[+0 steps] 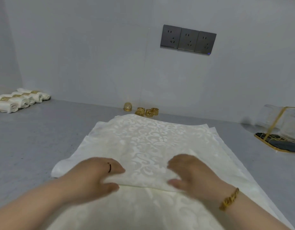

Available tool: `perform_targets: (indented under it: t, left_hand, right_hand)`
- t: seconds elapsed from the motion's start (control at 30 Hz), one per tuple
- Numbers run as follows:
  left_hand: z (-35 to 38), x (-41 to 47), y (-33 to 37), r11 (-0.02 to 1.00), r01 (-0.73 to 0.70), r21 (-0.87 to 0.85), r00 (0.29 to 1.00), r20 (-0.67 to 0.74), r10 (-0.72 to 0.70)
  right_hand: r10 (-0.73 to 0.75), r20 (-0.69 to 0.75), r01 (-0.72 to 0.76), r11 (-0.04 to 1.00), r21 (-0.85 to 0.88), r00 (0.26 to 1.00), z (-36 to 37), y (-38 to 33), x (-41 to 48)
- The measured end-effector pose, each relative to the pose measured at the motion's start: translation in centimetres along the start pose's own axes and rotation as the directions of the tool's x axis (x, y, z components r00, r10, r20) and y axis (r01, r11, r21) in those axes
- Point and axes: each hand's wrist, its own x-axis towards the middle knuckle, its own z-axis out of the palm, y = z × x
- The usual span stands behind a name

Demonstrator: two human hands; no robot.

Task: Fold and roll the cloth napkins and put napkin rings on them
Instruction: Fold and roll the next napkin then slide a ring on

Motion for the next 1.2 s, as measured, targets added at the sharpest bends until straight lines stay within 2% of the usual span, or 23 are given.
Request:
perform_targets:
  t: [0.03,0.1,0.17,0.27,0.33,0.47,0.53,0.6,0.67,0.73,0.8,0.87,0.9,0.97,1.03,1.07,1.1,1.13,1.2]
  left_hand:
    - [0.8,-0.1,0.0,0.995,-0.019,0.097,1.0,-0.012,0.02]
    - [1.5,-0.2,0.2,0.987,-0.051,0.15,0.993,-0.096,0.066]
    - [2.1,-0.4,-0.1,0.982,-0.066,0.176,0.985,-0.146,0.093]
    - [1.5,-1.2,0.9,0.982,-0.052,0.183,0.981,-0.174,0.085]
    - [1.5,-2.4,1.6,0.986,-0.049,0.162,0.981,-0.179,0.079]
    - [2.0,-4.6,2.3,0.996,-0.039,0.08,0.983,-0.178,0.052]
    - [2.1,-4.6,2.3,0.999,-0.023,0.046,0.979,-0.201,0.032]
    - [2.2,-4.3,2.7,0.998,0.017,0.068,0.982,-0.191,-0.004]
    - [2.3,-3.9,3.0,0.99,0.065,0.125,0.986,-0.159,-0.044]
    - [2.6,-3.4,3.4,0.981,0.105,0.165,0.994,-0.059,-0.097]
    - [2.0,-2.7,4.4,0.972,0.09,0.219,0.996,0.01,-0.094]
    - [2.4,-2.3,4.2,0.979,0.061,0.196,0.994,0.078,-0.077]
    - [2.7,-2.1,3.9,0.98,0.04,0.197,0.996,0.069,-0.055]
    - [2.9,-1.9,3.6,0.979,0.121,0.166,0.979,0.142,-0.145]
    - [2.6,-1.7,3.5,0.968,0.14,0.207,0.972,0.156,-0.174]
    - [2.3,-1.0,3.3,0.965,0.112,0.238,0.983,0.118,-0.143]
    - [2.9,-0.6,2.8,0.969,0.038,0.243,0.999,0.028,-0.046]
    - [3.1,-0.3,2.6,0.981,0.079,0.179,0.99,0.097,-0.098]
    - [2.5,0.5,2.1,0.975,0.121,0.188,0.956,0.243,-0.165]
  right_hand:
    - [-0.07,-0.008,0.069,0.994,-0.081,0.998,0.5,-0.4,-0.6]
    - [-0.1,-0.015,0.098,0.987,-0.129,0.995,0.9,-0.9,-1.5]
    - [-0.056,0.005,0.056,0.997,-0.044,0.998,0.8,-1.4,-2.1]
    - [0.066,0.14,-0.073,0.996,0.049,0.988,-0.5,-2.6,-2.4]
    - [0.083,0.222,-0.102,0.992,0.075,0.972,-1.5,-2.8,-2.7]
    - [0.071,0.527,-0.252,0.926,0.28,0.847,-3.9,-3.0,-2.3]
    - [0.055,0.604,-0.335,0.87,0.363,0.795,-4.3,-3.1,-0.9]
    - [0.125,0.493,-0.343,0.859,0.38,0.861,-3.6,-2.4,1.2]
    - [0.23,0.391,-0.355,0.891,0.283,0.891,-2.2,-1.5,3.3]
    - [0.287,0.407,-0.394,0.896,0.207,0.867,-0.8,-0.7,5.1]
    - [0.297,0.448,-0.406,0.898,0.168,0.843,0.0,-0.5,6.2]
    - [0.303,0.475,-0.408,0.903,0.134,0.826,0.4,0.0,6.8]
    - [0.306,0.483,-0.417,0.898,0.141,0.821,0.6,0.1,7.1]
    - [0.325,0.493,-0.445,0.884,0.145,0.807,0.9,0.4,7.5]
    - [0.321,0.498,-0.439,0.887,0.139,0.806,1.1,0.7,8.1]
    - [0.322,0.495,-0.433,0.893,0.124,0.807,1.3,1.1,8.7]
    - [0.321,0.479,-0.419,0.902,0.109,0.817,1.2,1.0,9.1]
    - [0.325,0.461,-0.405,0.91,0.085,0.826,1.3,1.2,9.6]
    - [0.335,0.419,-0.395,0.916,0.063,0.844,1.4,1.6,10.7]
